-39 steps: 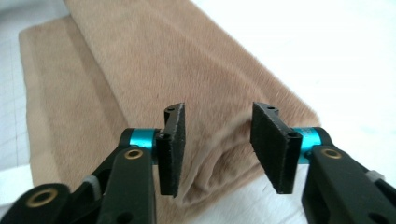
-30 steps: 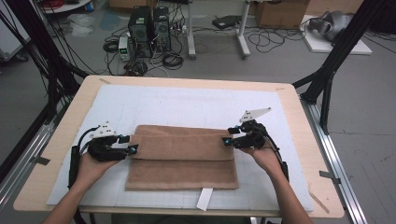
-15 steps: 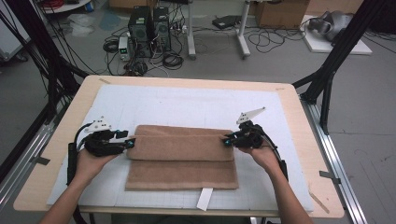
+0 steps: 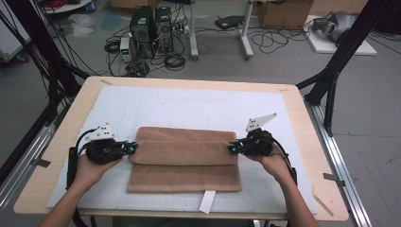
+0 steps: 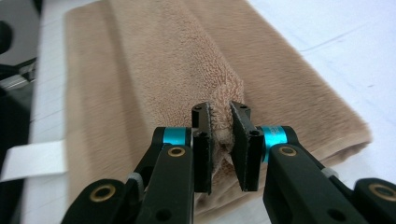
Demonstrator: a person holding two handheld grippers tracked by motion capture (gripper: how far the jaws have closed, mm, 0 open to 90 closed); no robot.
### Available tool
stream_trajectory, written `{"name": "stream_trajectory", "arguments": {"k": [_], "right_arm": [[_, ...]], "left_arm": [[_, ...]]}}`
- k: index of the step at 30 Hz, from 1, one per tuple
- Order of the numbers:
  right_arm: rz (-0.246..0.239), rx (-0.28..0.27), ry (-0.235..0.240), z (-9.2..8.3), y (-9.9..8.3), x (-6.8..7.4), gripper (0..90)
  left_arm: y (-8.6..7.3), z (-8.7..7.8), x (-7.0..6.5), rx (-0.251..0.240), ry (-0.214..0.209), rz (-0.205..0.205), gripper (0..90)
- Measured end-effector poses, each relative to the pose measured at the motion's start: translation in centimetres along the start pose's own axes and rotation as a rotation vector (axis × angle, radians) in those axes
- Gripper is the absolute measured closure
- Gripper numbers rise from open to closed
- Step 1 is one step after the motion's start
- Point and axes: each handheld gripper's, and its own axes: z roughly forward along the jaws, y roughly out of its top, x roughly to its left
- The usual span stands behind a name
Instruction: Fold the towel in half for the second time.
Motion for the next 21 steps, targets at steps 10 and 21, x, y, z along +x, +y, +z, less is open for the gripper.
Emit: {"name": "stream_trajectory", "arguments": {"k": [10, 21], "right_arm": [[-0.06, -0.06, 0.149, -2.6, -0.8, 4.1, 71.1], [-0.066, -0.032, 0.063, -1.2, -0.5, 3.7, 61.3]], "left_arm": [[-1.2, -3.4, -3.1, -0.005, -0.115, 0.042, 67.2], [-1.0, -0.6, -2.2, 0.055, -0.047, 0.068, 62.3]]}}
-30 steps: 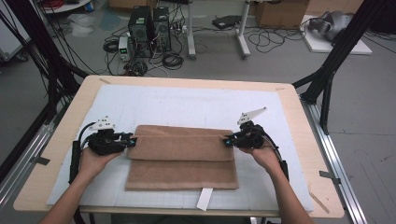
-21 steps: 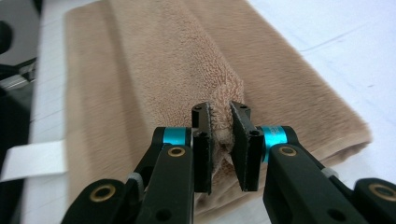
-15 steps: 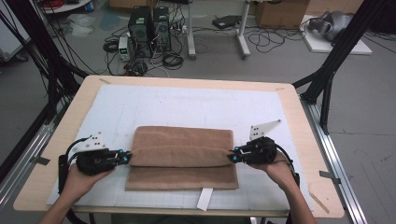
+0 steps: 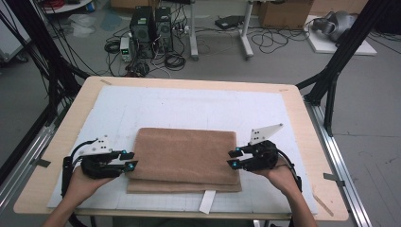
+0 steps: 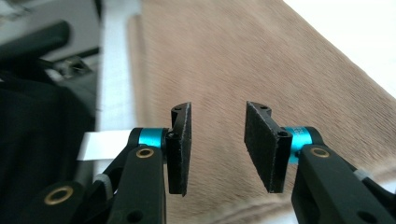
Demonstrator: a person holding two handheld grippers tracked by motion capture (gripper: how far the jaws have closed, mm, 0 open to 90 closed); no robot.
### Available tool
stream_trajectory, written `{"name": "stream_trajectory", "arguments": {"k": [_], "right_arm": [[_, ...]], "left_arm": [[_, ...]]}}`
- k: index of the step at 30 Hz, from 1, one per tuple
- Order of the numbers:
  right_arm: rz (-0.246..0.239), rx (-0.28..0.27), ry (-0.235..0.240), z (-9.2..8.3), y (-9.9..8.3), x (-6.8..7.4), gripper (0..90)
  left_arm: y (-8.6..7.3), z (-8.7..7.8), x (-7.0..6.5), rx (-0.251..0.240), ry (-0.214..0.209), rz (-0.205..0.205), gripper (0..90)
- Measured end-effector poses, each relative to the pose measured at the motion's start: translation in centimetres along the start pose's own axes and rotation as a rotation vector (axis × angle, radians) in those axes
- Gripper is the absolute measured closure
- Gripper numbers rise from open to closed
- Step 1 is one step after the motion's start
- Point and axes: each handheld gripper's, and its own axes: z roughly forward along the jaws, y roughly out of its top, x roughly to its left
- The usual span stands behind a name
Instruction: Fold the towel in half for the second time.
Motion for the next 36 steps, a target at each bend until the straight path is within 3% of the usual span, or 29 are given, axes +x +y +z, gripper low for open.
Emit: {"name": "stream_trajectory", "arguments": {"k": [1, 4, 7, 11, 16, 19, 23, 25, 26, 29, 31, 34, 36], "right_arm": [[0.004, 0.019, -0.017, 0.2, -0.1, -0.2, 61.2], [0.009, 0.043, -0.009, 1.1, -0.5, -0.4, 61.2], [-0.003, 0.078, -0.013, 2.1, -1.0, -0.4, 61.3], [0.037, 0.094, -0.007, 2.7, -1.9, -1.0, 60.1], [0.047, 0.053, -0.071, 2.2, -1.6, -1.6, 58.2], [0.059, 0.033, -0.141, 1.8, -1.3, -2.4, 54.4], [0.088, 0.009, -0.241, 1.4, -0.8, -4.1, 49.7], [0.093, -0.015, -0.265, 1.5, -0.6, -5.1, 48.0], [0.089, -0.018, -0.285, 1.6, -0.6, -5.4, 46.8], [0.117, -0.013, -0.316, 2.1, -1.0, -6.5, 45.9], [0.127, -0.006, -0.332, 2.4, -1.3, -7.1, 44.3], [0.169, -0.015, -0.331, 2.8, -1.7, -7.9, 41.8], [0.195, -0.022, -0.323, 3.2, -1.9, -8.4, 40.3]], "left_arm": [[0.0, 0.3, 0.1, 0.008, 0.006, 0.004, 62.3], [-0.1, 0.9, -0.1, 0.034, 0.004, 0.019, 62.5], [-0.2, 1.7, -0.5, 0.09, -0.02, 0.042, 65.4], [-0.8, 3.0, -1.3, 0.182, -0.045, 0.078, 64.8], [-1.3, 2.8, -0.8, 0.119, -0.06, 0.016, 63.7], [-0.3, 2.4, -0.2, 0.061, -0.026, 0.014, 61.4], [1.5, 2.8, 1.3, -0.012, 0.075, 0.007, 58.1], [2.1, 3.3, 2.6, -0.036, 0.123, -0.023, 57.5], [2.3, 3.7, 3.3, -0.045, 0.124, -0.056, 57.4], [2.4, 5.0, 5.0, -0.033, 0.195, -0.098, 55.5], [2.3, 5.9, 5.8, -0.01, 0.238, -0.101, 53.0], [1.9, 6.9, 6.8, 0.006, 0.256, -0.14, 49.4], [1.5, 7.5, 7.4, 0.048, 0.244, -0.167, 46.8]]}}
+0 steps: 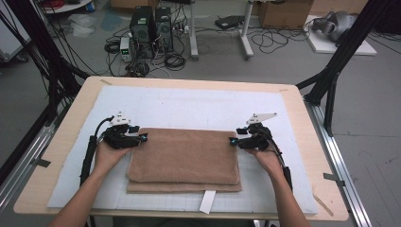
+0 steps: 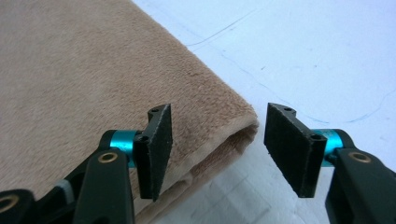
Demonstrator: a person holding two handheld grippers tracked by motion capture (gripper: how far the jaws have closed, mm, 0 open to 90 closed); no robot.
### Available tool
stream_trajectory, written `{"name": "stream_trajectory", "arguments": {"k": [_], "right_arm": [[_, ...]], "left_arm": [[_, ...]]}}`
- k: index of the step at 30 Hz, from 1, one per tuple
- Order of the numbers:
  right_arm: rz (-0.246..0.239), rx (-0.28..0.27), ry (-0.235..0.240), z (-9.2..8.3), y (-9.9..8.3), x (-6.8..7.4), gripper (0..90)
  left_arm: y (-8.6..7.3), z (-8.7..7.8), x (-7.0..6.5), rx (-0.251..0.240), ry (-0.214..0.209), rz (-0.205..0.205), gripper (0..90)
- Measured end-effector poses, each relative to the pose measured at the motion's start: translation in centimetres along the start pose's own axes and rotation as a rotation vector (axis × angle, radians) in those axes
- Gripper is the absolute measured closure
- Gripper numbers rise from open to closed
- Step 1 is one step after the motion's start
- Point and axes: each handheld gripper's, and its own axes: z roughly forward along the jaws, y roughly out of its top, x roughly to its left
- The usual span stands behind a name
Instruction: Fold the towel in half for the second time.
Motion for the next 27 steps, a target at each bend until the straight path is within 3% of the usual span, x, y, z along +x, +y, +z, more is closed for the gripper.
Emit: {"name": "stream_trajectory", "arguments": {"k": [3, 8, 11, 13, 16, 22, 24, 25, 27], "right_arm": [[0.008, 0.031, 0.006, 0.7, 0.0, -0.2, 40.3], [0.032, 0.066, 0.025, 1.6, -0.1, -0.4, 46.4], [0.009, 0.085, 0.047, 1.9, 0.3, -0.2, 63.1], [-0.037, 0.105, 0.054, 2.0, 0.9, 0.1, 79.2], [-0.063, 0.127, 0.07, 2.0, 1.6, 0.2, 81.7], [-0.007, 0.101, 0.116, 1.4, 1.3, -0.7, 80.3], [0.027, 0.098, 0.11, 1.2, 1.2, -1.0, 61.9], [0.061, 0.09, 0.102, 1.1, 1.1, -1.1, 58.2], [0.073, 0.08, 0.094, 1.0, 1.0, -1.2, 50.1]], "left_arm": [[-0.3, 0.8, 0.3, 0.04, -0.021, -0.025, 48.1], [-0.1, 1.2, 0.2, 0.045, -0.042, -0.027, 63.6], [0.1, 1.3, -0.1, 0.052, -0.057, -0.016, 74.4], [0.4, 1.3, -0.3, 0.064, -0.048, 0.005, 78.7], [0.7, 1.3, -0.4, 0.059, -0.035, 0.031, 80.9], [0.8, 1.0, -0.3, 0.032, -0.035, 0.03, 81.6], [0.8, 0.8, -0.2, 0.039, -0.027, 0.027, 77.3], [0.8, 0.7, -0.1, 0.037, -0.019, 0.015, 72.3], [0.8, 0.5, 0.2, 0.037, -0.014, -0.008, 58.3]]}}
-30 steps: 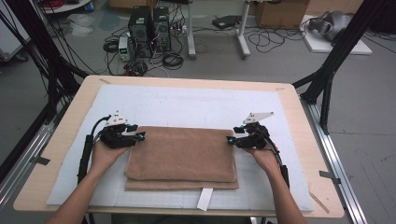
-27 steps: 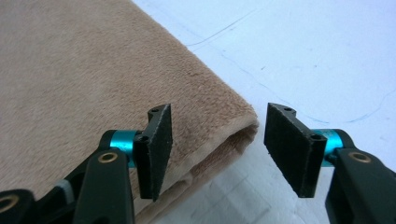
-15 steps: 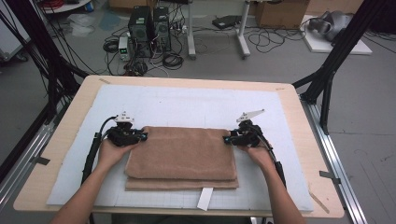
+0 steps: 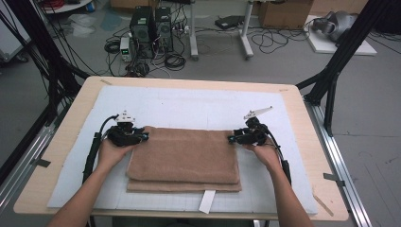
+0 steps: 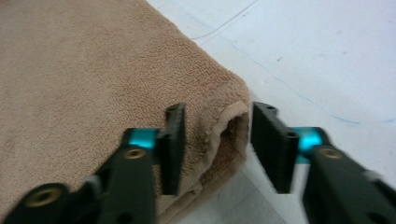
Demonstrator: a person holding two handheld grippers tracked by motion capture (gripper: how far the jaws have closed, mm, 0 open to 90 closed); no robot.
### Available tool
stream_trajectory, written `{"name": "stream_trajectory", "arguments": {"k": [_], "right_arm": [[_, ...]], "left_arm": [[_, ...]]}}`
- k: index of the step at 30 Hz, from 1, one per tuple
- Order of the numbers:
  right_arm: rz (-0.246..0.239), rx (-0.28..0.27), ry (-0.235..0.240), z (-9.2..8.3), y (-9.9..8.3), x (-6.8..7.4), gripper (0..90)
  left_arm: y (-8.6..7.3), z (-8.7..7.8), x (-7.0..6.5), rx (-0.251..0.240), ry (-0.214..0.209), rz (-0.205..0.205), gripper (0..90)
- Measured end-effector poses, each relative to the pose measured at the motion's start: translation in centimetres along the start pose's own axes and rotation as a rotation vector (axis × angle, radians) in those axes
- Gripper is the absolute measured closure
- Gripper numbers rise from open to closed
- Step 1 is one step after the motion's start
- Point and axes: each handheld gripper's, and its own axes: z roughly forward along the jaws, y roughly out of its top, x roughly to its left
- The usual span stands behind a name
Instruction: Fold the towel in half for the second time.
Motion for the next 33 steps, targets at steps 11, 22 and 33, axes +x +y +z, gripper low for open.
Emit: {"name": "stream_trajectory", "arguments": {"k": [11, 22, 33], "right_arm": [[-0.019, 0.056, -0.029, 1.3, 0.2, 0.8, 58.3], [-0.154, -0.009, -0.181, 0.5, 2.6, 1.9, 84.7], [-0.14, -0.059, -0.27, 0.3, 8.0, -0.6, 83.8]], "left_arm": [[-0.4, 0.8, 0.1, 0.048, -0.033, -0.025, 58.3], [1.3, 0.3, 0.0, -0.084, 0.06, 0.002, 82.5], [7.2, 0.4, 2.0, -0.155, 0.162, -0.005, 81.8]]}}
